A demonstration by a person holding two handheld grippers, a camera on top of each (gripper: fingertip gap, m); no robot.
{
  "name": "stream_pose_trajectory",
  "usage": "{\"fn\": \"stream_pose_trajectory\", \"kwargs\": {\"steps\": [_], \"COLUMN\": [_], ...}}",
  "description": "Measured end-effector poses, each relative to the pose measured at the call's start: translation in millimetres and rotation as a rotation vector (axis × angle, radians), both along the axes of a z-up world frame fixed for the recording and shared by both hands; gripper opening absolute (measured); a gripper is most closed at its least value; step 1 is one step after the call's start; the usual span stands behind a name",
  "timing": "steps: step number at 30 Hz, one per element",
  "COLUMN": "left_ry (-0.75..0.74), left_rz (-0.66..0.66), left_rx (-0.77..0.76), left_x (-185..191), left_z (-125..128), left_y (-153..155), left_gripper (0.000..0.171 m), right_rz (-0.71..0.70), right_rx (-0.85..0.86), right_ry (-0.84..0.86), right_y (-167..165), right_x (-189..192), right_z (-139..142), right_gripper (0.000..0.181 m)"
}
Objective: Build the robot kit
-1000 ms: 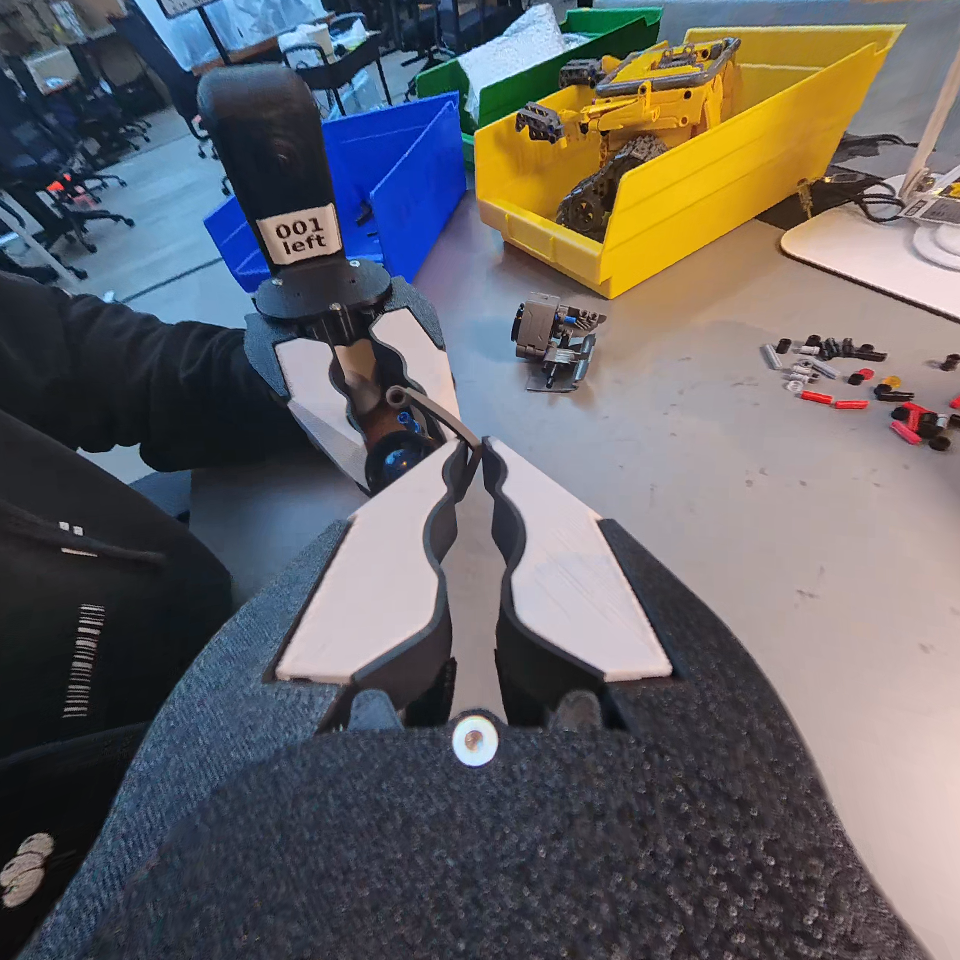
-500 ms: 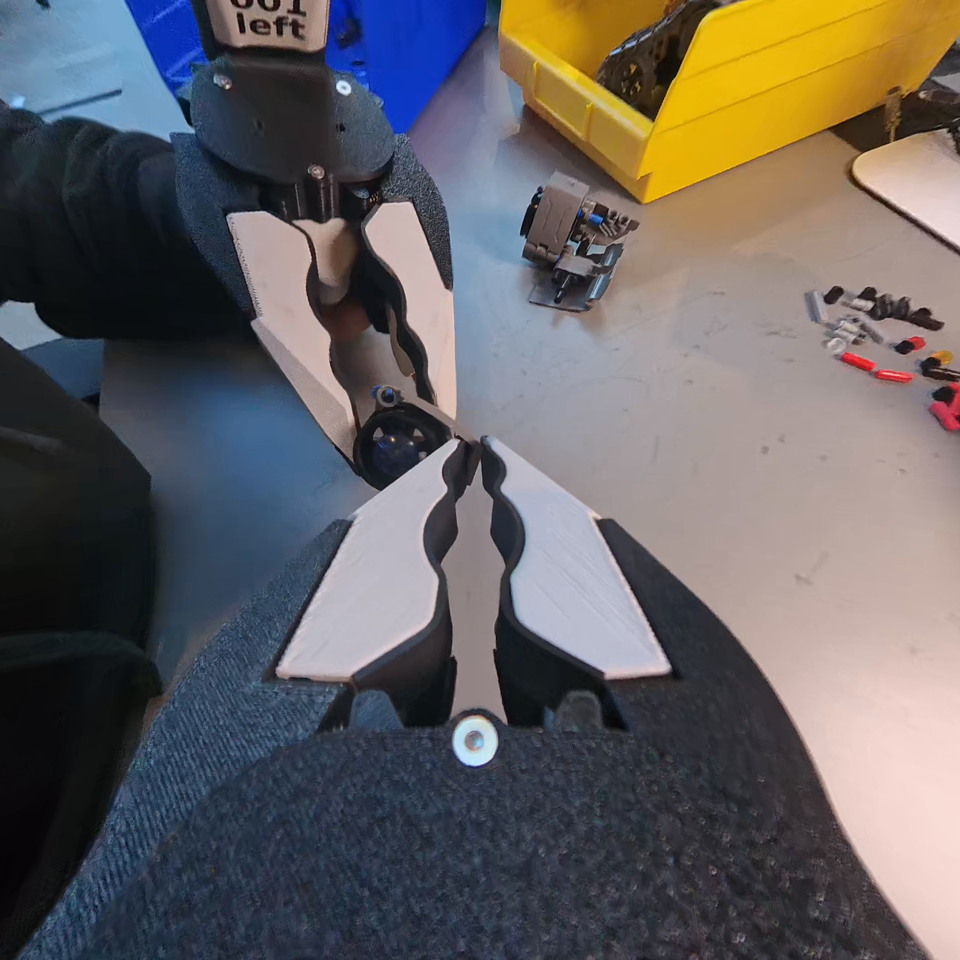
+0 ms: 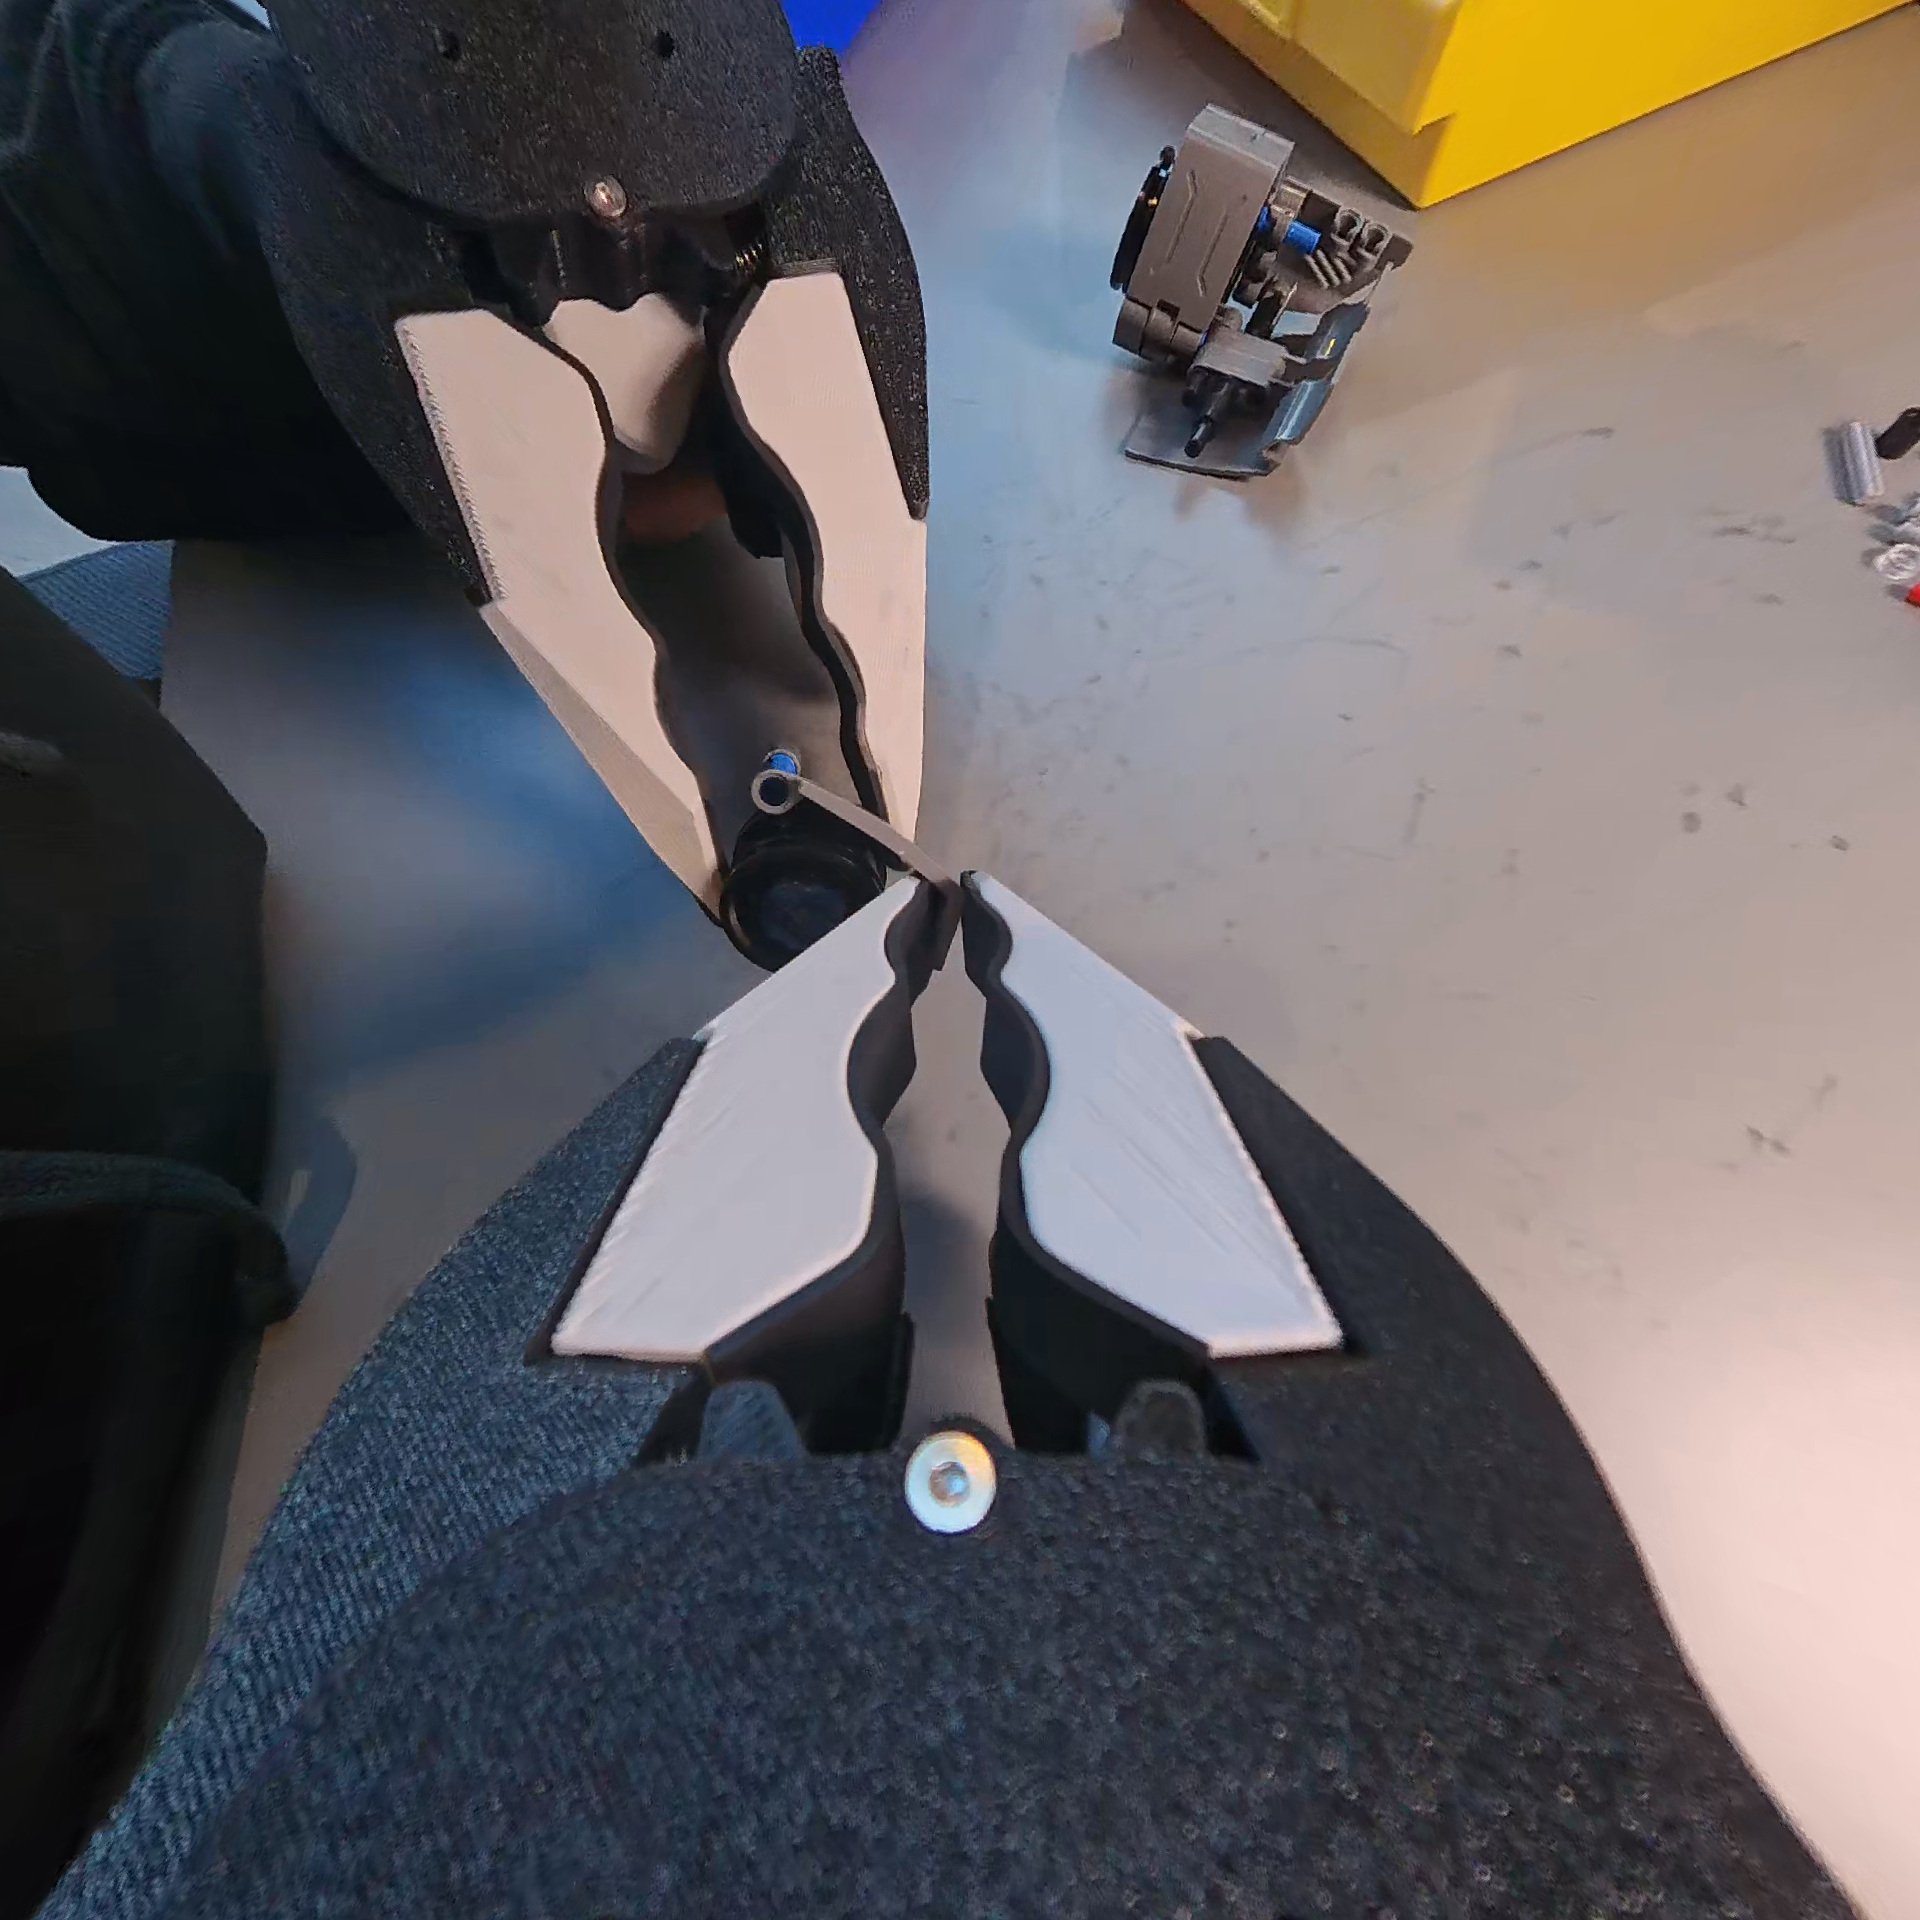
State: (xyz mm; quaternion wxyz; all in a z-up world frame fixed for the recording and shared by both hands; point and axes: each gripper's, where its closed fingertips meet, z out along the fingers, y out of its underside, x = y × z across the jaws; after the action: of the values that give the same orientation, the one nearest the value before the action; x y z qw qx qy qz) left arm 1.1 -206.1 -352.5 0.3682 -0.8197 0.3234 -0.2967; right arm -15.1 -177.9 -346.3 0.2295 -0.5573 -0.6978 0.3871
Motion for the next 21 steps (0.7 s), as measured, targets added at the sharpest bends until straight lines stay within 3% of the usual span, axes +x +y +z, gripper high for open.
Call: {"fn": "stream_pose_trajectory", "kwargs": {"steps": [7,12,15,21], "left_ry": [0.012,0.079,0.139,0.185], "left_rz": [0.036,0.046,0.044,0.023], "left_rx": [0.075,0.199,0.257,0.295], "left_x": [-10,-11,-11,-10], "left_z": [11,20,20,19], "left_y": [1,0,1,0], "left_gripper": [0.033,0.024,0.011,0.009], "right_rz": [-0.007,-0.012,-0.015,0.023], "right_rx": [-0.01,-0.007,-0.003,0.023], "right_ry": [-0.002,-0.005,-0.004,0.004], "right_y": [0,-1,-1,-3], "right_x": [-1,-2,-3,0], "right_z": [-2,-3,-4,-6], "right_gripper": [0.005,0.004,0.004,0.008]}}
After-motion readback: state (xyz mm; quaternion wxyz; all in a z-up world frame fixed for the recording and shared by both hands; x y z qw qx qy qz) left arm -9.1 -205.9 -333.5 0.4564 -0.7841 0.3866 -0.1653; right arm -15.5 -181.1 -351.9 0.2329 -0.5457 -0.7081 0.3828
